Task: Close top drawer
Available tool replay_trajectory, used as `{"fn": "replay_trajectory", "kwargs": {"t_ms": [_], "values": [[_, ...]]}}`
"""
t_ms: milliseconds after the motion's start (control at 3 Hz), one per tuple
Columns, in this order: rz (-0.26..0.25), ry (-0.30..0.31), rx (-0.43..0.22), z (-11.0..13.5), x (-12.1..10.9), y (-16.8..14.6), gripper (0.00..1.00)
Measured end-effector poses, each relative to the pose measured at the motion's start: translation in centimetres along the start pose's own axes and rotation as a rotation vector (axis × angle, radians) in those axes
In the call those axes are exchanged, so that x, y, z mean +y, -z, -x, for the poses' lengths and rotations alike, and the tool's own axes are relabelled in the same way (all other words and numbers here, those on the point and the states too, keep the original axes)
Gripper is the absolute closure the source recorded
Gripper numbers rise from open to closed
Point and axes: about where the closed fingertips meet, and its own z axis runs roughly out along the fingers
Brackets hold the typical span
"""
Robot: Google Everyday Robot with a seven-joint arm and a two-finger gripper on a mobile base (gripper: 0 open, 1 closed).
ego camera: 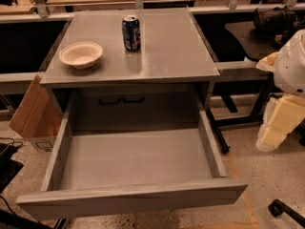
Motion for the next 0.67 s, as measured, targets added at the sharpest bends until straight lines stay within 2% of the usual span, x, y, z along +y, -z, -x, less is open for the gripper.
{"fn": "replay_trajectory", "kwargs": {"t_ms": [333,667], "values": [[-0.019,-0.032,-0.036,-1.3,3.0,-3.2,0.18],[-0.048,-0.083,-0.056,-2.9,6.3,-7.1,0.41]]}}
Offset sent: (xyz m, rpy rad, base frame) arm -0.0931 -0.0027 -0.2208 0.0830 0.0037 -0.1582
